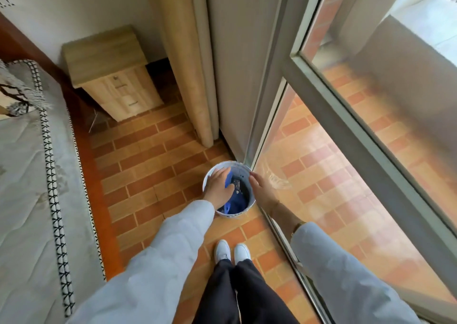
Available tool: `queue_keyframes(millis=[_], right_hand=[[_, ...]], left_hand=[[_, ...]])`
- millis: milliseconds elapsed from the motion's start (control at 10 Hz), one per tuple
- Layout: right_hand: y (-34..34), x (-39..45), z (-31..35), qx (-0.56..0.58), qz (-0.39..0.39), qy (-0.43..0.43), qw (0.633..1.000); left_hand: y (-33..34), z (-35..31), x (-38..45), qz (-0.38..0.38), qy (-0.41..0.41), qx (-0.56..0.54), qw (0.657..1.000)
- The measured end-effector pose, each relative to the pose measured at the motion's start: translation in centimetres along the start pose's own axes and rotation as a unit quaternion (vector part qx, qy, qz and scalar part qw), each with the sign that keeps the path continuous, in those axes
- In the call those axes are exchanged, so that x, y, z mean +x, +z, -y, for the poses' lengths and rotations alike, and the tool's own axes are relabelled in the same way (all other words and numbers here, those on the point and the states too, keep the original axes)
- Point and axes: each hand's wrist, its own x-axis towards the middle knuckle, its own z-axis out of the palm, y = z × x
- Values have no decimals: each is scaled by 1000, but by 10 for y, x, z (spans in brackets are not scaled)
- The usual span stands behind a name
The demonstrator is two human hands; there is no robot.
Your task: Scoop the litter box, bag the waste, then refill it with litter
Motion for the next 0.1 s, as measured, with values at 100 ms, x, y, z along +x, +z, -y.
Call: queue_keyframes(millis=[100], right_hand=[[-9,6,-2,-48,8,3,999]], left_hand=[[-2,7,5,-13,-3,50,999]])
